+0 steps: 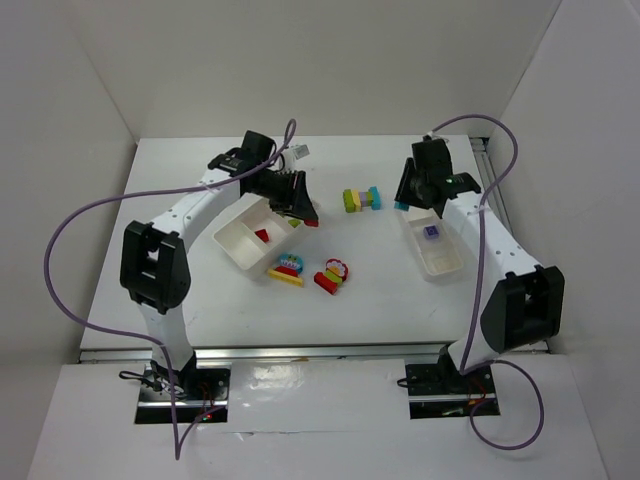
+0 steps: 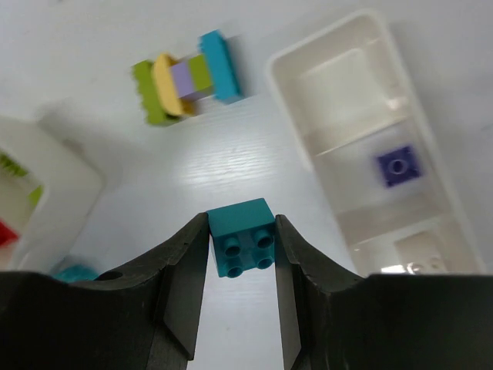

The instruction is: Sort the legos into containers by color

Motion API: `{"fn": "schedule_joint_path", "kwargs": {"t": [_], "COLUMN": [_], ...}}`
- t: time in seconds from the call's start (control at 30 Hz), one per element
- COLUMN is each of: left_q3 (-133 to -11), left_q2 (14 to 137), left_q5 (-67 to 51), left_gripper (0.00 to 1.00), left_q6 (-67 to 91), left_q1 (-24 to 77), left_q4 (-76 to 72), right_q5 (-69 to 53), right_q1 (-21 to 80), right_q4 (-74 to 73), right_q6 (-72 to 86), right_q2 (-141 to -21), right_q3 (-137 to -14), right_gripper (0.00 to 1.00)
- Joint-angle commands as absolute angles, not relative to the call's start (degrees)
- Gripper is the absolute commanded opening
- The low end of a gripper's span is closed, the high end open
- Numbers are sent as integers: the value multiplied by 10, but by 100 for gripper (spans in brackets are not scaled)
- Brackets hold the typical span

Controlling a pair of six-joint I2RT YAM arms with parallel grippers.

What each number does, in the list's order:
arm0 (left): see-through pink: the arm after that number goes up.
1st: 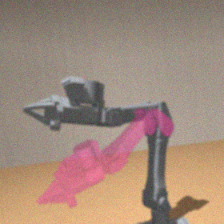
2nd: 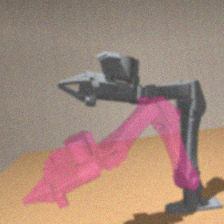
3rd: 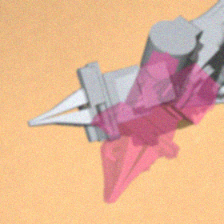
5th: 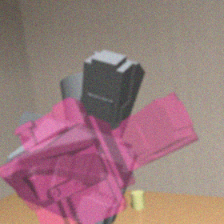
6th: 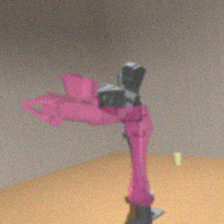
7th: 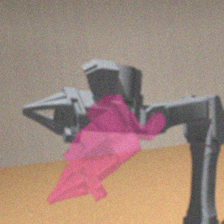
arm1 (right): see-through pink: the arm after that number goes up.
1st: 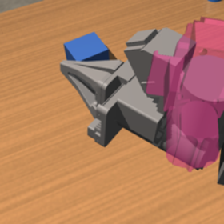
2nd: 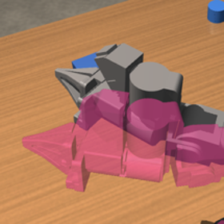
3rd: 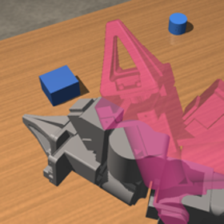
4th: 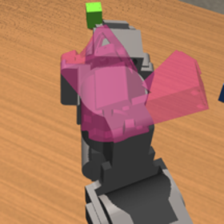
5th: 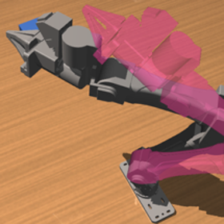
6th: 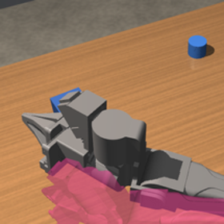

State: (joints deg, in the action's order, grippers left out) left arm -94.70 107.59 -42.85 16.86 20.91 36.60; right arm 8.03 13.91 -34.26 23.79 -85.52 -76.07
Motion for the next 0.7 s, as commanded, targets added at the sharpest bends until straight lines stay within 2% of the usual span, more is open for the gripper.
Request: {"fn": "schedule_joint_path", "kwargs": {"t": [0.0,0.33,0.67], "left_q3": [-970,-953,-958], "left_q2": [1024,971,965], "left_q5": [-327,-134,-133], "left_gripper": [0,0,0], "left_q6": [169,163,170], "left_q1": [206,206,206], "left_q4": [409,442,437], "right_q5": [183,207,243], "right_q1": [127,109,78], "right_q4": [-364,-331,-258], "right_q6": [244,239,218], "right_q2": [-874,-922,-999], "right_q3": [-785,-790,-809], "right_gripper": [0,0,3]}}
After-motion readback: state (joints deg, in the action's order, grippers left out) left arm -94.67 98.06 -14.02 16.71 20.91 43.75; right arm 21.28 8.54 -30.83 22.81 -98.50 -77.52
